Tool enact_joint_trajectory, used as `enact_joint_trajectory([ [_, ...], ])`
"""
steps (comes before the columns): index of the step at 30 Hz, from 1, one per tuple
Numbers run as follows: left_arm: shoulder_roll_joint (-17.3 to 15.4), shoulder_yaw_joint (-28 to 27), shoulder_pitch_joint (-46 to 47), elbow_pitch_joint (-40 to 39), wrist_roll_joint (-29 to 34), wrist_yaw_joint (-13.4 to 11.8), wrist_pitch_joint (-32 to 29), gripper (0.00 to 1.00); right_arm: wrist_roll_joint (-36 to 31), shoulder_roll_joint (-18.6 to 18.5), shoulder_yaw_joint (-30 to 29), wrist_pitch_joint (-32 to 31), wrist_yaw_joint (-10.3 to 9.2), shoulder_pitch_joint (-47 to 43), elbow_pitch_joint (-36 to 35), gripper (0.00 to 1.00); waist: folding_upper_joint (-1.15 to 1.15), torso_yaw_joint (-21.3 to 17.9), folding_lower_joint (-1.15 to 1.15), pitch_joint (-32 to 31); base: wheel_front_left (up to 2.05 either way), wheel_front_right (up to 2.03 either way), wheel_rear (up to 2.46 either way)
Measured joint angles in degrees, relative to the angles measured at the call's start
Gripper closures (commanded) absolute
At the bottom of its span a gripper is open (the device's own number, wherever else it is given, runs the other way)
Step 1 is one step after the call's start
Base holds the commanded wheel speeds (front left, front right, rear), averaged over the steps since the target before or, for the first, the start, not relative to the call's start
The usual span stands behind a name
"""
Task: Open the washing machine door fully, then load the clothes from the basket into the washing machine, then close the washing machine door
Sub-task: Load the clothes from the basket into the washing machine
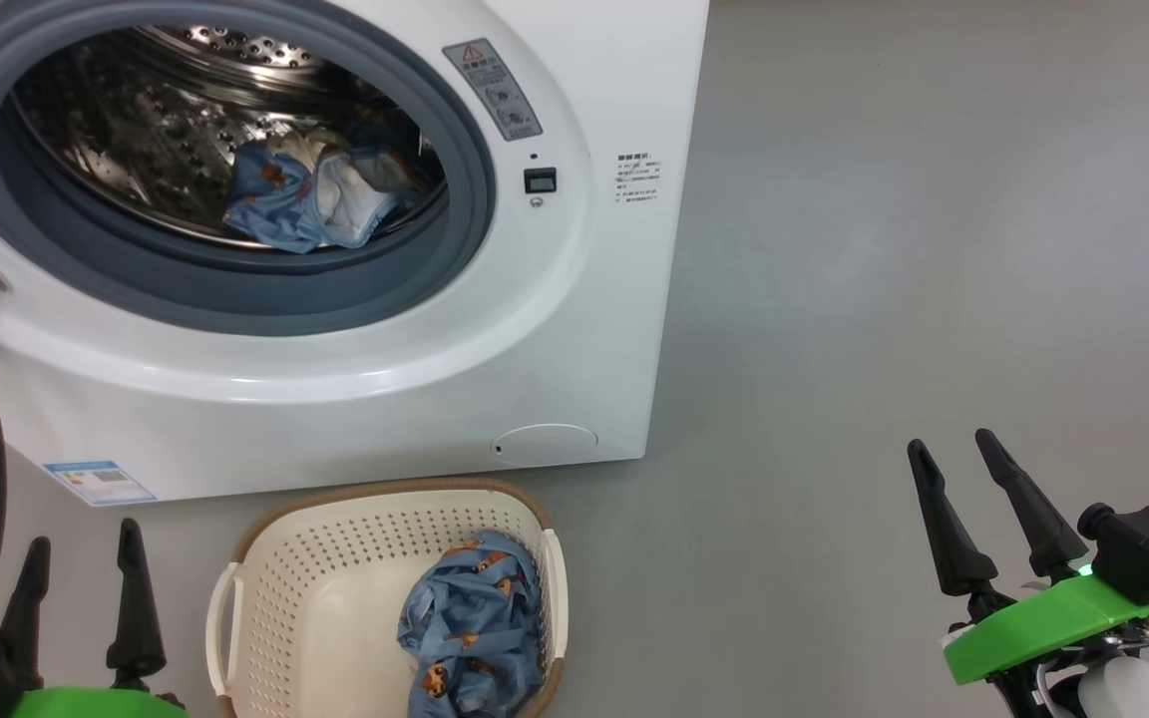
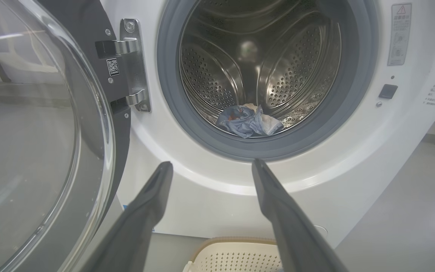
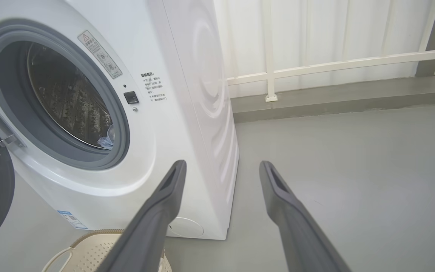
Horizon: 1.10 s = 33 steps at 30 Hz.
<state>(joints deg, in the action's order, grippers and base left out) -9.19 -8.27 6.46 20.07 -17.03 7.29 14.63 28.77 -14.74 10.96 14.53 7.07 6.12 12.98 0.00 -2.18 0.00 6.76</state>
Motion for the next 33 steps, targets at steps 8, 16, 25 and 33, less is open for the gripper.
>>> enact_joint_trajectory([
  [8, 0.2, 0.09, -0.03, 0.01, 0.02, 0.0, 0.0, 0.0, -0.01, -0.01, 0.03, 0.0, 0.0, 0.01, -0.19, 0.0, 0.0, 0.0, 0.0, 0.13, 0.0, 0.0, 0.0],
  [16, 0.77, 1.77, -0.77, 2.45, -0.02, 0.0, 0.0, 0.0, -0.14, 0.11, 0.31, 0.0, 0.0, 0.29, -0.71, 0.0, 0.0, -0.48, 0.0, 1.34, 0.0, 0.0, 0.0],
  [25, 0.56, 5.81, 0.37, 9.05, -1.3, 0.0, -0.01, 0.0, -0.6, 0.96, 0.81, 0.01, 0.0, 2.39, -1.75, 0.0, 0.0, -1.71, 0.0, 5.56, 0.0, 0.0, 0.0],
  [33, -0.76, 10.17, 8.16, 17.46, -5.0, 0.0, -0.01, 0.0, -1.6, 2.18, 0.9, 0.01, 0.0, 6.33, -2.65, 0.0, 0.0, -3.15, 0.01, 12.13, 0.0, 0.0, 0.0],
])
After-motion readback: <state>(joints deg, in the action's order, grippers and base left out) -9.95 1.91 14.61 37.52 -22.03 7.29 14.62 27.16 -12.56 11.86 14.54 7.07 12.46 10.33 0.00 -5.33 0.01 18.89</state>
